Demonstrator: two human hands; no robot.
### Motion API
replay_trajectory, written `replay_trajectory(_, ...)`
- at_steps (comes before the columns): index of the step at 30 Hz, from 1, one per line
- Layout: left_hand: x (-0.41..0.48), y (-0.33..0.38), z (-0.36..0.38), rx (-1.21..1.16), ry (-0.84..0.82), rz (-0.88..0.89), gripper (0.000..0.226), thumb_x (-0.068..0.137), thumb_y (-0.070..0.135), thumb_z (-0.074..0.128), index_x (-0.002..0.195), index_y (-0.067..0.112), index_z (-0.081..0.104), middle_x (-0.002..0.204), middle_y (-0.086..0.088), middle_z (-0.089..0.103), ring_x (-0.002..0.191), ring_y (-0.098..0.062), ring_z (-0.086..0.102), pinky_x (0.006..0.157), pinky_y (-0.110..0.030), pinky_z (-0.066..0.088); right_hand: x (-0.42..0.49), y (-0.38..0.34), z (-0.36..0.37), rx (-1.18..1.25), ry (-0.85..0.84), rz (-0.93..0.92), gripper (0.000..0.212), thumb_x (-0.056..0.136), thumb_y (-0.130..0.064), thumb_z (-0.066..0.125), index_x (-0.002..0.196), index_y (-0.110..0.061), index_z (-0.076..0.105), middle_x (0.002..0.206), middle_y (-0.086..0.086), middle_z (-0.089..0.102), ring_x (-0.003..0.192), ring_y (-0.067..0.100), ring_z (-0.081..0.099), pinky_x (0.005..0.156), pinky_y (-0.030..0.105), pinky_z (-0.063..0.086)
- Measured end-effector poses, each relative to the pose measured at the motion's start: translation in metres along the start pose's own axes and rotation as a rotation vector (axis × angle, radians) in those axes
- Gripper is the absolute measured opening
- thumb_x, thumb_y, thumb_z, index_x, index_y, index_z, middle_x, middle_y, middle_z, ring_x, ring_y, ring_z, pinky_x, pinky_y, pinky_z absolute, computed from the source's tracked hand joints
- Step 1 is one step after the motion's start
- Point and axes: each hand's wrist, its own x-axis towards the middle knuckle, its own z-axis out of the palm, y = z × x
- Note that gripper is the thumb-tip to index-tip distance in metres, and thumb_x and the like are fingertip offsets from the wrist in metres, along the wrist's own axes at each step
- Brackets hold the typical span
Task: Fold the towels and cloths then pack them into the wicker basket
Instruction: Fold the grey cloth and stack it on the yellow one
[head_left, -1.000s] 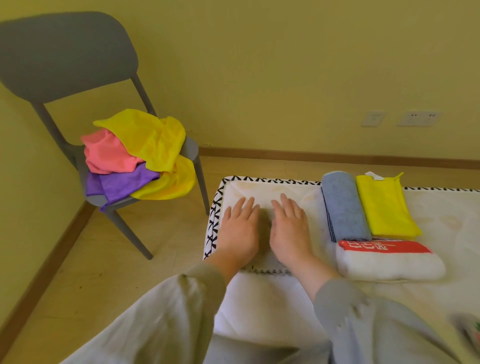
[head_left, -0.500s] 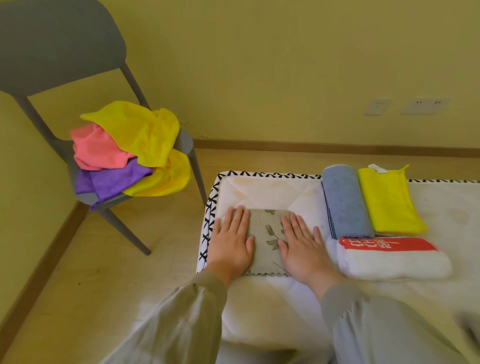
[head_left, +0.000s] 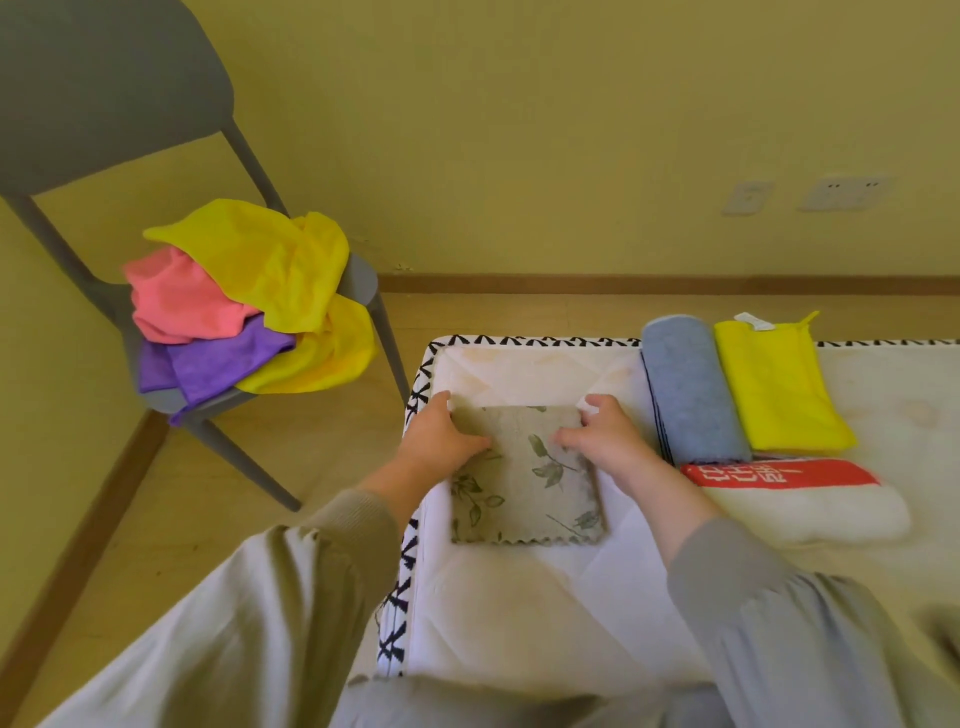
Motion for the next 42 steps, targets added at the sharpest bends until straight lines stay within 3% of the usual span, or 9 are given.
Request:
replay_trajectory(3, 0.004, 0.004, -0.004, 0.076, -0.102, -0.097, 0.073, 0.075, 0.027, 0.079, 0.134, 0.009, 0.041, 0.126, -0.007, 0.051, 0.105, -0.020, 0.050, 0.082, -0.029, 0.046, -0.007, -0.007, -0.007, -0.048, -0.105, 0.067, 0.026, 0.075, -0.001, 0.073, 0.096, -0.011, 0.060, 0.101, 0.008, 0.067, 0.087, 0.020, 0.063, 0.075, 0.034, 0.054)
replay_trajectory(6, 0.005, 0.007, -0.009, 0.092, -0.208, -0.176, 0.046, 0.074, 0.023, 0.080, 0.109, 0.006, 0.056, 0.098, -0.008, 0.057, 0.082, -0.018, 0.054, 0.064, -0.025, 0.046, -0.014, -0.010, -0.010, -0.042, -0.149, 0.118, 0.020, 0.076, 0.003, 0.072, 0.089, -0.008, 0.061, 0.080, 0.003, 0.062, 0.066, 0.010, 0.055, 0.042, 0.015, 0.038)
replay_trajectory(10, 0.000, 0.008, -0.017, -0.052, -0.220, -0.258, 0.019, 0.078, 0.007, 0.074, 0.074, 0.006, 0.055, 0.059, -0.007, 0.052, 0.043, -0.013, 0.045, 0.039, -0.020, 0.034, -0.015, -0.005, -0.013, -0.007, -0.116, 0.140, 0.016, 0.077, 0.001, 0.072, 0.074, -0.007, 0.059, 0.055, 0.000, 0.052, 0.048, 0.010, 0.040, 0.031, 0.015, 0.028)
replay_trajectory(14, -0.006, 0.009, -0.016, -0.316, -0.159, -0.319, 0.014, 0.081, -0.006, 0.068, 0.079, 0.003, 0.057, 0.061, -0.011, 0.062, 0.039, -0.010, 0.060, 0.038, -0.017, 0.046, -0.012, -0.002, -0.016, 0.051, -0.113, 0.177, 0.012, 0.079, -0.001, 0.070, 0.078, -0.005, 0.059, 0.052, 0.004, 0.043, 0.043, 0.011, 0.033, 0.033, 0.020, 0.025)
replay_trajectory(19, -0.013, 0.003, -0.010, -0.515, -0.082, -0.328, 0.010, 0.085, -0.008, 0.062, 0.089, 0.001, 0.060, 0.090, -0.018, 0.066, 0.049, -0.014, 0.067, 0.048, -0.019, 0.055, -0.020, -0.001, -0.015, 0.232, -0.131, 0.165, 0.010, 0.083, 0.012, 0.059, 0.088, 0.003, 0.059, 0.072, 0.015, 0.063, 0.044, 0.011, 0.061, 0.037, 0.017, 0.042)
replay_trajectory(30, -0.036, -0.016, -0.002, -0.319, -0.011, 0.063, 0.024, 0.081, 0.000, 0.068, 0.099, 0.015, 0.067, 0.092, 0.001, 0.071, 0.084, -0.012, 0.068, 0.071, -0.020, 0.055, -0.035, 0.010, -0.022, -0.043, -0.134, -0.038, 0.033, 0.071, 0.007, 0.076, 0.101, -0.003, 0.068, 0.100, 0.012, 0.070, 0.092, 0.022, 0.068, 0.081, 0.029, 0.057)
replay_trajectory(35, -0.052, -0.017, -0.006, 0.064, 0.094, 0.276, 0.017, 0.079, 0.025, 0.073, 0.092, 0.019, 0.063, 0.085, 0.007, 0.062, 0.082, -0.010, 0.057, 0.067, -0.024, 0.050, -0.054, 0.003, -0.025, -0.442, -0.155, -0.199, 0.016, 0.073, -0.004, 0.072, 0.079, -0.015, 0.064, 0.078, -0.001, 0.064, 0.074, 0.014, 0.060, 0.062, 0.023, 0.047)
replay_trajectory(38, -0.059, -0.016, -0.014, 0.295, 0.247, 0.496, 0.029, 0.077, 0.026, 0.076, 0.104, 0.021, 0.065, 0.094, 0.008, 0.058, 0.091, -0.009, 0.046, 0.075, -0.022, 0.043, -0.064, -0.001, -0.026, -0.607, -0.154, -0.254, 0.021, 0.073, -0.011, 0.072, 0.086, -0.020, 0.059, 0.090, -0.002, 0.060, 0.083, 0.018, 0.060, 0.071, 0.030, 0.050)
replay_trajectory(42, -0.065, -0.020, -0.016, 0.551, 0.303, 0.863, 0.029, 0.068, 0.012, 0.079, 0.095, 0.015, 0.069, 0.078, 0.003, 0.065, 0.076, -0.019, 0.053, 0.064, -0.031, 0.050, -0.073, -0.010, -0.022, -0.690, -0.039, -0.500, 0.021, 0.076, -0.015, 0.071, 0.085, -0.029, 0.058, 0.094, -0.009, 0.052, 0.093, 0.012, 0.048, 0.082, 0.029, 0.044)
